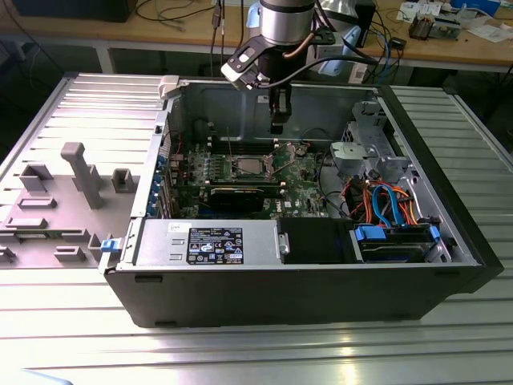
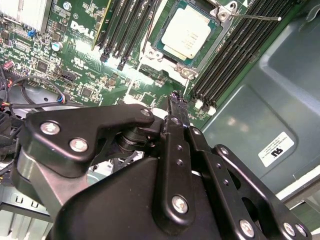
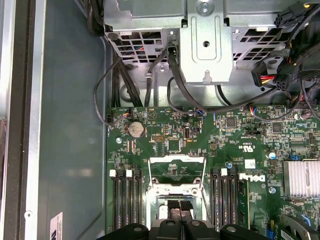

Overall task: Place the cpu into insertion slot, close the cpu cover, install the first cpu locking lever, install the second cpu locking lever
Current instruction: 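Close the cpu cover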

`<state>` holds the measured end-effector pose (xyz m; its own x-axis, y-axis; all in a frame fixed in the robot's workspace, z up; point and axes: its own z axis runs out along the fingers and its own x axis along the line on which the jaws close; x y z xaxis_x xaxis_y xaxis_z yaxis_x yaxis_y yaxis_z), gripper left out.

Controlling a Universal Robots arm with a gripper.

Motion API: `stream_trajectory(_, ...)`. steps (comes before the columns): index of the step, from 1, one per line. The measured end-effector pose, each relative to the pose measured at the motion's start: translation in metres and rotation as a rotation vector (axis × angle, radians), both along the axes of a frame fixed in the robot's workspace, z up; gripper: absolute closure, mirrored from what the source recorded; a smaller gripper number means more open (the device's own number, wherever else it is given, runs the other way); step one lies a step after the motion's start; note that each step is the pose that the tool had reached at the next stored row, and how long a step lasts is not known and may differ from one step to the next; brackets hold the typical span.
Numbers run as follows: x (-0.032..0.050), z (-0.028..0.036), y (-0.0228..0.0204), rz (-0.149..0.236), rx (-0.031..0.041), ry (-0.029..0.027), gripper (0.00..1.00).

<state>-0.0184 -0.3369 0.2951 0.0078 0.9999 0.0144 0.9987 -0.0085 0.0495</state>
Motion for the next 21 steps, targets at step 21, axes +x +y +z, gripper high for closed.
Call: stream_trajectory(21,0.0167,0.0000,0.0000,0.000,0.0000,0.0003,0.89)
